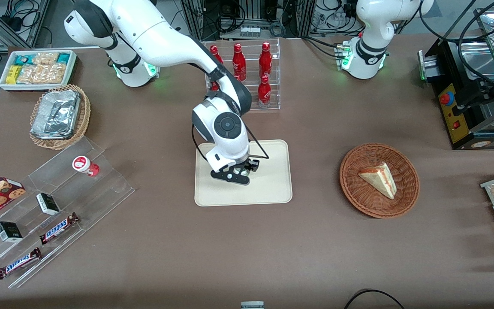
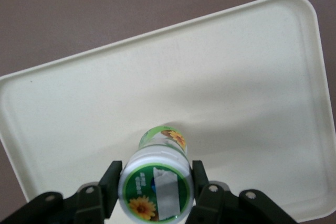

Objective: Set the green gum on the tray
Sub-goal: 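Carry the green gum bottle over the cream tray with the right gripper, then lower the bottle onto the tray and open the right gripper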

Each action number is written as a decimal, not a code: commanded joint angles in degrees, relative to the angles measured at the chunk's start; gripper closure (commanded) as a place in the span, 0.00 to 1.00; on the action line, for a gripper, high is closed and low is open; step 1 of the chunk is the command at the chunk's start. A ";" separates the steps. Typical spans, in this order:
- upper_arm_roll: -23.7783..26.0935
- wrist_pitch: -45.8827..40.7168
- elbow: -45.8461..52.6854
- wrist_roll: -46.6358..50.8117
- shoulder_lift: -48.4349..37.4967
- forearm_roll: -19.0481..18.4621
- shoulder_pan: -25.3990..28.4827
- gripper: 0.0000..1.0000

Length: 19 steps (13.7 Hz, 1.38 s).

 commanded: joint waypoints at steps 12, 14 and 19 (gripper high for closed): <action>-0.62 1.95 1.57 -0.26 3.05 1.46 0.92 0.24; -0.62 2.04 1.57 -0.35 3.05 1.28 0.93 0.01; -0.70 0.38 1.66 -3.07 1.91 1.02 0.84 0.01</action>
